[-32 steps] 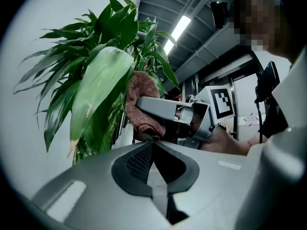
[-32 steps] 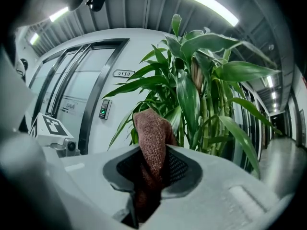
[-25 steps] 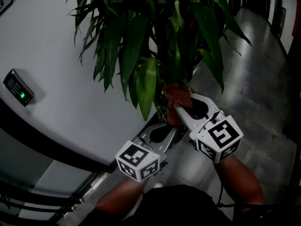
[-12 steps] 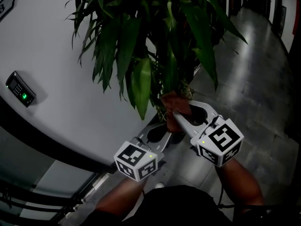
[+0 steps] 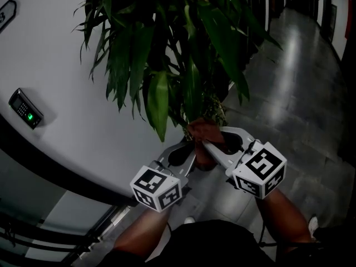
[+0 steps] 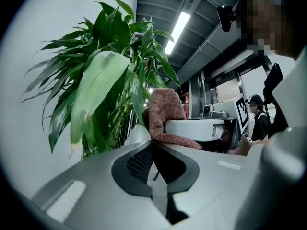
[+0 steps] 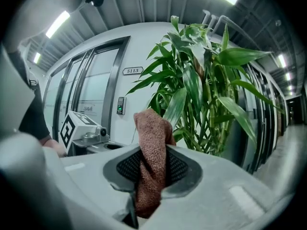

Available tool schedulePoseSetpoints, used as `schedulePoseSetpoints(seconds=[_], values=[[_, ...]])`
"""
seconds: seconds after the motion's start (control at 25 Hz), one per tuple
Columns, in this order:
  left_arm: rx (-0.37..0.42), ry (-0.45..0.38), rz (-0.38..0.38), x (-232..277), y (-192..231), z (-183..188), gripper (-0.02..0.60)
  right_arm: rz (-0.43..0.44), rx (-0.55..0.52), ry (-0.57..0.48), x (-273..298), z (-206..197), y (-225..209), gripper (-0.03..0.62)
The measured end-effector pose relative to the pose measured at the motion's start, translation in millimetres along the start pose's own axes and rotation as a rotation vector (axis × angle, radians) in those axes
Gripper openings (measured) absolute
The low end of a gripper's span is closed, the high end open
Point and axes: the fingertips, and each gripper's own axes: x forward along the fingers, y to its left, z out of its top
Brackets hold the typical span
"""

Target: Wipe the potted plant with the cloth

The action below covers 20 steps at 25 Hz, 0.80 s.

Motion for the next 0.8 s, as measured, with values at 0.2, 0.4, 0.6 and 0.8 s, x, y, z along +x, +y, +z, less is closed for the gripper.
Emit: schedulePoseSetpoints(seconds=[0.2, 0.4, 0.6, 0.8], values=[[-0.006, -0.02, 0.037, 1.4, 4.6, 3.7, 0.017, 0.014, 0.024, 0.01, -16.1, -6.1, -3.1, 0.071], [0.002, -0.051, 0.091, -0.5, 11.8, 11.9, 0.02, 0.006, 0.01, 0.002, -32.1, -3.4, -9.3, 0.071], [-0.03, 0.015, 0.08, -2.4, 2.6, -12.6, 0.081, 0.014, -0.025, -0.028, -45.4, 10.9, -7.7, 0.071], [-0.049, 0.013, 0.038, 2.5, -19.8, -12.0, 0.1, 0.008, -0.056, -0.11, -62.3, 37.6, -5.9, 0.071]])
